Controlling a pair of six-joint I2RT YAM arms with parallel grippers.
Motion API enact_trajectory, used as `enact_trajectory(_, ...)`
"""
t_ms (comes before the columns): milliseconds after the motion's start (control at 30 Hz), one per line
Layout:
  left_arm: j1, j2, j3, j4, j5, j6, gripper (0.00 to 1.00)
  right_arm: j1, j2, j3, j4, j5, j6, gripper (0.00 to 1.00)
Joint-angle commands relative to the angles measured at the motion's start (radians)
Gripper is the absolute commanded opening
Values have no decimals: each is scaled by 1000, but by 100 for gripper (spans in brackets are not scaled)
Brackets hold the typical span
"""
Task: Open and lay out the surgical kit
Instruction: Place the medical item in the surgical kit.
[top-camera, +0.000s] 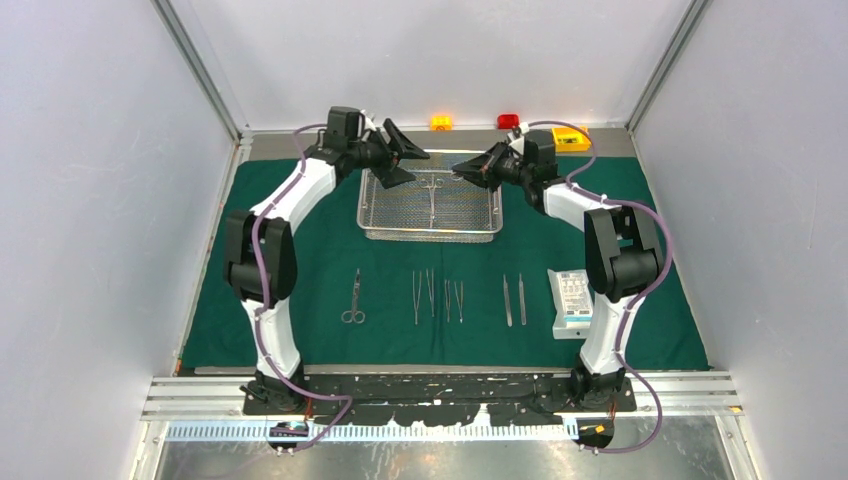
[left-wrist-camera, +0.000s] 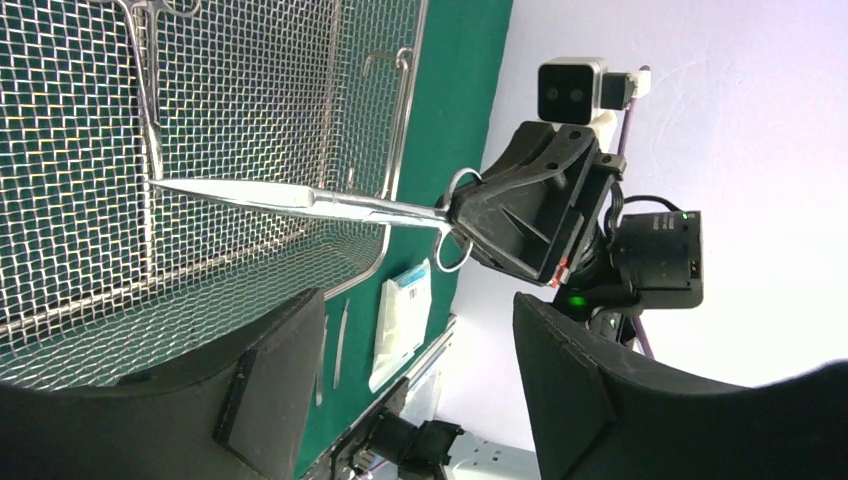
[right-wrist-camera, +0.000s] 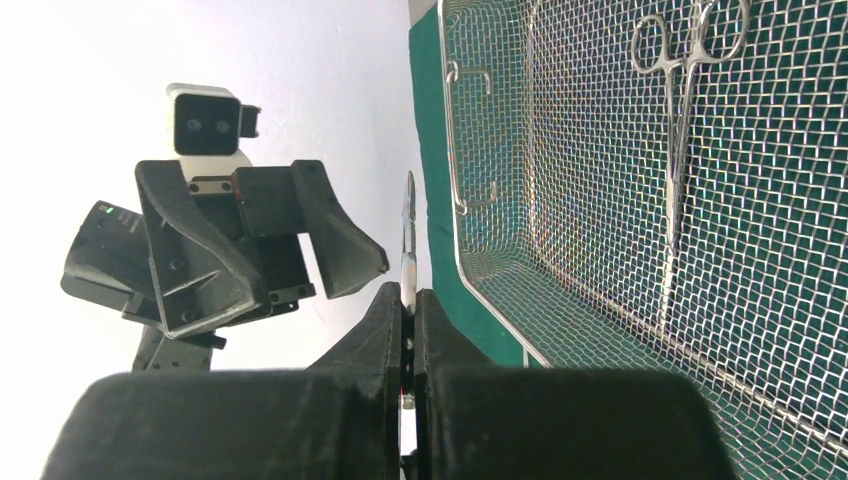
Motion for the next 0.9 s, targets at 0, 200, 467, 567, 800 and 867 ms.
enact_trajectory(0,-13,50,34,47,-5,-79,70,2,-87,-18,115,23,56,1)
enact_trajectory(200,-15,96,76,37,-17,-89,68,2,-108,-41,126,29,54,1)
enact_trajectory(467,-15,148,102,61,-24,-114,63,4,-104,-57,137,32,59,1)
enact_trajectory(567,-15,169,124,65,-20,-123,59,4,-106,-65,134,33,53,1)
enact_trajectory(800,-17,183,98,132,10,-181,44,8,-91,-75,147,43,57,1)
enact_trajectory(867,-17,183,87,153,16,-199,42,15,-85,-84,156,47,62,1)
